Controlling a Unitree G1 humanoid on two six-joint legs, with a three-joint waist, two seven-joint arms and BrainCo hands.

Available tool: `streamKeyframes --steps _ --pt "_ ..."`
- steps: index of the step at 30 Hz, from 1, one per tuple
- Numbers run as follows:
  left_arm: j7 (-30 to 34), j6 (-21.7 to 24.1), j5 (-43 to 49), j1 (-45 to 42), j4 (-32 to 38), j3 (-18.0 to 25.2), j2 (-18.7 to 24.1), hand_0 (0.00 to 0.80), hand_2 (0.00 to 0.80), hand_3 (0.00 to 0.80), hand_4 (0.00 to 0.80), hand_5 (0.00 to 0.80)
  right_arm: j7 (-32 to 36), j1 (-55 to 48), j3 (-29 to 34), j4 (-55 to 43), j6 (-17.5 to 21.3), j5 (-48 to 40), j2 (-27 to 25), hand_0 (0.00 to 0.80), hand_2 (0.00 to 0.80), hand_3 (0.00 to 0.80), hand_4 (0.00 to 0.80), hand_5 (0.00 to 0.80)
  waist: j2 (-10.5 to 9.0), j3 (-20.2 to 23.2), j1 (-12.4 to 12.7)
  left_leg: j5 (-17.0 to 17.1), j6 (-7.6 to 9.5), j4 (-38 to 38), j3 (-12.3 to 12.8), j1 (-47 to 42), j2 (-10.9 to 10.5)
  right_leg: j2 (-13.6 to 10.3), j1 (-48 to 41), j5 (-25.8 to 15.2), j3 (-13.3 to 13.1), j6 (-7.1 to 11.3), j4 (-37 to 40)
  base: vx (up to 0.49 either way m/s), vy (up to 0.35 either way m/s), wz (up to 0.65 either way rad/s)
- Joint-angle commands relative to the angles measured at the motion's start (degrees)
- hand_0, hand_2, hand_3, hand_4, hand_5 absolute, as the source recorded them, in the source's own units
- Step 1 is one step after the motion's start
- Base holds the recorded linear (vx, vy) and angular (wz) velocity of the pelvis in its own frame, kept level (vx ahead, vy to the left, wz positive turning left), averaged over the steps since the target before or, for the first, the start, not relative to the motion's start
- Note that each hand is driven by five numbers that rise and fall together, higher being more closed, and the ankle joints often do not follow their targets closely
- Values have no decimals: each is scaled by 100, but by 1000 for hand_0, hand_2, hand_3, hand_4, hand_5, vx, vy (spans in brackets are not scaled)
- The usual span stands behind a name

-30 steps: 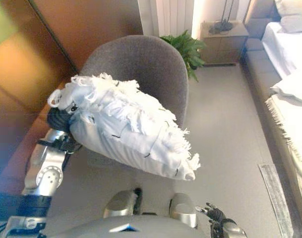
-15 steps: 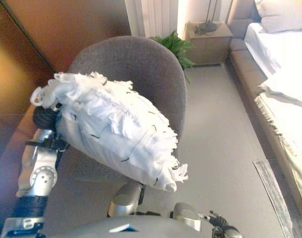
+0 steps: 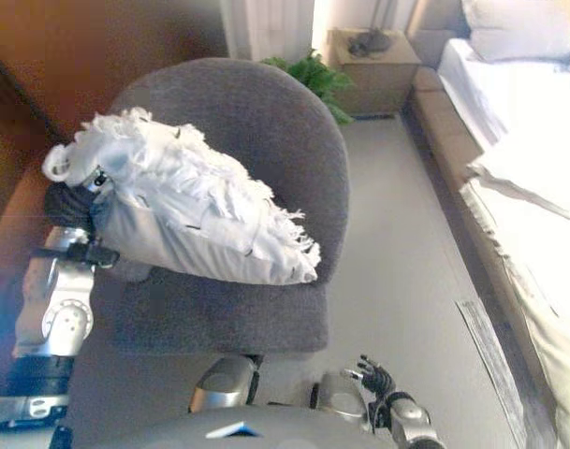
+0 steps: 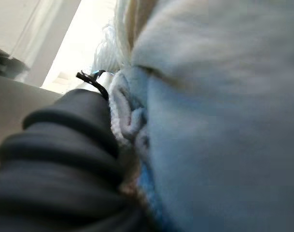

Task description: Pick up the cushion and take it to the sofa

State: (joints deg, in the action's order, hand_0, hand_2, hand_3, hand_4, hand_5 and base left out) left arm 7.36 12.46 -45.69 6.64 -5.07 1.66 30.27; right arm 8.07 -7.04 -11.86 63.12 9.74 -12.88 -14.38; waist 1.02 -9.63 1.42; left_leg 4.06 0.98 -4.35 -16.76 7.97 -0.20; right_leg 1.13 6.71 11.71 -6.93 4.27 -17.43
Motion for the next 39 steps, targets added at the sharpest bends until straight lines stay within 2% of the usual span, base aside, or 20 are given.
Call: streamKeyframes --steps 1,5,8,10,13,21,26,34,39 --pt "78 761 24 783 487 78 -349 800 800 800 800 800 136 83 -44 401 230 -227 -148 0 0 0 0 0 -138 16 16 -491 -55 -34 622 -616 -352 -384 -138 -1092 351 74 876 152 -78 118" --pt "-375 448 240 930 251 -200 -391 800 800 800 800 800 235 283 -48 647 115 -66 -300 0 0 0 0 0 -164 114 131 -475 -233 -234 733 -650 -309 -495 -803 -1072 566 2 1363 218 -17 81" --pt "-584 300 301 1166 -359 -367 -342 800 800 800 800 800 187 382 -70 595 138 -83 -437 0 0 0 0 0 -170 174 99 -445 -365 -459 1031 -574 -199 -607 -1031 -1040 755 -21 1565 147 34 41" --pt "-712 263 354 1205 -579 -394 -411 800 800 800 800 800 221 422 -24 515 105 36 -513 0 0 0 0 0 -175 181 68 -436 -422 -559 1198 -524 -153 -666 -1103 -1038 872 -38 1656 89 72 23" --pt "-822 234 308 1162 -797 -345 -444 800 800 800 800 800 279 396 13 539 141 91 -591 0 0 0 0 0 -168 187 46 -496 -438 -533 1286 -575 -133 -703 -1161 -1025 946 -41 1724 95 75 5" --pt "-1350 17 804 1142 -1162 -323 -490 800 800 800 800 800 372 70 1 530 49 316 -463 0 0 0 0 0 -262 228 -107 -858 -372 -239 1452 -949 -85 -731 -1206 -1128 878 69 1947 105 21 3" --pt "-1657 -159 895 1343 -1555 -366 -381 800 800 800 800 800 286 -18 -94 311 59 273 -384 0 0 0 0 0 -261 145 -226 -838 -309 25 1562 -1043 -41 -684 -1125 -1175 791 129 1986 11 -19 -2" --pt "-1900 -378 1074 1441 -1939 -573 -495 800 800 800 800 800 177 -80 -168 -11 -81 283 -322 0 0 0 0 0 -149 49 -399 -822 -252 267 1667 -1174 -35 -704 -1054 -1189 719 194 1993 17 -2 -4" --pt "-1967 -393 1046 1799 -2774 -744 -481 800 800 800 800 800 114 -28 -325 -274 -248 301 -388 0 0 0 0 0 -79 -53 -572 -821 -236 278 1772 -1147 -29 -707 -951 -1189 618 213 1939 11 28 -5"
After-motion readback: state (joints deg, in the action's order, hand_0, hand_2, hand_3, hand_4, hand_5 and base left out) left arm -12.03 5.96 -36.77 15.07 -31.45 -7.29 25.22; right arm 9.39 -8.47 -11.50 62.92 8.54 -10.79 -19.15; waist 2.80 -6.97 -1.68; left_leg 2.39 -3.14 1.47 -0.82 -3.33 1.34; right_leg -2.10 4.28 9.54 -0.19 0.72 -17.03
